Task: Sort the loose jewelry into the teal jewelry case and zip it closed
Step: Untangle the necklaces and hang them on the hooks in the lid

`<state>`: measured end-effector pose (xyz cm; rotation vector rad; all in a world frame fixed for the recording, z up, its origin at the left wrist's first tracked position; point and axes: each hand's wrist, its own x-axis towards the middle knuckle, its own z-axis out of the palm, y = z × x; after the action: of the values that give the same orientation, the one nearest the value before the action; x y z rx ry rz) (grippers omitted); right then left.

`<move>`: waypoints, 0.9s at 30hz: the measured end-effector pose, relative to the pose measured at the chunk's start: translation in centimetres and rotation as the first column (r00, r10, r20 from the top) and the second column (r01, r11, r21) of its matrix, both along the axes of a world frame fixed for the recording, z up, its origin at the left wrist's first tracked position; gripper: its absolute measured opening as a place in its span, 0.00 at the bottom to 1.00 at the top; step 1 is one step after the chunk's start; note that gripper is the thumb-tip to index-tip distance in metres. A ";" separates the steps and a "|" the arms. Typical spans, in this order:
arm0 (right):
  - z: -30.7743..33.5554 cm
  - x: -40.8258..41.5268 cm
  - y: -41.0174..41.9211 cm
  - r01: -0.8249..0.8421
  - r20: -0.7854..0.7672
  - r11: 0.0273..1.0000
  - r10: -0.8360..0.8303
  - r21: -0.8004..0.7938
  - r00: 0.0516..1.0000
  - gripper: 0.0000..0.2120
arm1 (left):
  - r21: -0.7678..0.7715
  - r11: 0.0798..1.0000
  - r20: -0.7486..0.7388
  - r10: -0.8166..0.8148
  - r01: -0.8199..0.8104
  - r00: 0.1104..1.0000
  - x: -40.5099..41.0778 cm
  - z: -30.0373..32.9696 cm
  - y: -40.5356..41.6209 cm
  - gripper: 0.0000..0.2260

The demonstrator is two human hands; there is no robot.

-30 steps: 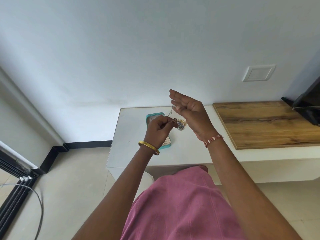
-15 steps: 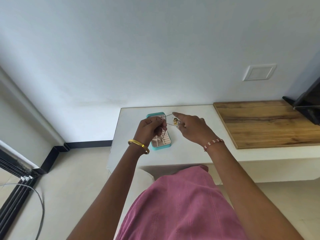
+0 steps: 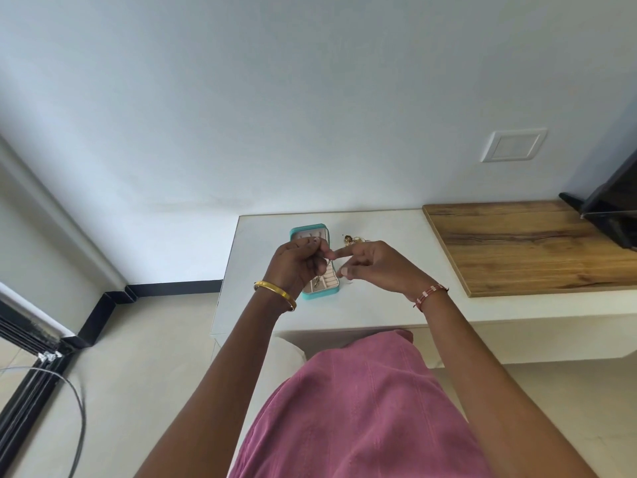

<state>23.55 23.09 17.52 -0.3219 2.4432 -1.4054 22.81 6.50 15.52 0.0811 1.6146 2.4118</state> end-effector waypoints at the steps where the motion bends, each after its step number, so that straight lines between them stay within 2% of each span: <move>1: 0.0 0.2 -0.3 0.003 0.000 0.999 -0.003 -0.047 1.000 0.15 | -0.007 1.000 0.004 -0.016 0.016 1.000 0.0 0.0 0.0 0.13; 4: 0.1 0.3 -1.3 0.014 -0.048 0.994 -0.019 -0.109 0.999 0.12 | -0.021 0.999 0.006 -0.050 0.051 0.999 0.0 0.2 0.2 0.12; 12: -0.6 -0.2 -1.9 0.116 -0.177 0.983 -0.141 -0.143 0.974 0.04 | -0.011 0.999 0.005 -0.041 0.041 0.999 -0.1 0.3 -0.3 0.12; 16: -0.5 -0.3 -1.5 0.118 -0.093 0.963 -0.144 -0.241 0.985 0.06 | -0.007 0.999 0.065 0.045 -0.044 0.997 -0.1 -0.1 -0.3 0.11; 19: 0.0 -0.3 -1.2 0.137 0.019 0.899 -0.142 -0.416 0.990 0.12 | 0.001 0.996 0.129 0.093 -0.094 0.987 0.0 -0.5 -0.2 0.10; 22: 0.3 -0.4 -1.2 0.146 0.124 0.835 -0.094 -0.530 0.988 0.13 | 0.004 0.995 0.168 0.094 -0.096 0.981 0.2 -0.6 -0.1 0.09; 24: 0.5 -0.3 -1.3 0.149 0.175 0.828 -0.062 -0.541 0.983 0.13 | -0.079 0.991 0.173 0.116 -0.103 0.978 0.2 -0.8 -0.2 0.09; 27: 0.6 -0.4 -1.3 0.142 0.198 0.868 -0.052 -0.476 0.979 0.13 | -0.345 0.928 0.125 0.194 -0.141 0.973 0.1 -1.0 -0.3 0.06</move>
<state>23.15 21.75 18.14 -0.1688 1.9549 -1.9991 22.91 6.19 14.51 -0.3113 1.9968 2.1541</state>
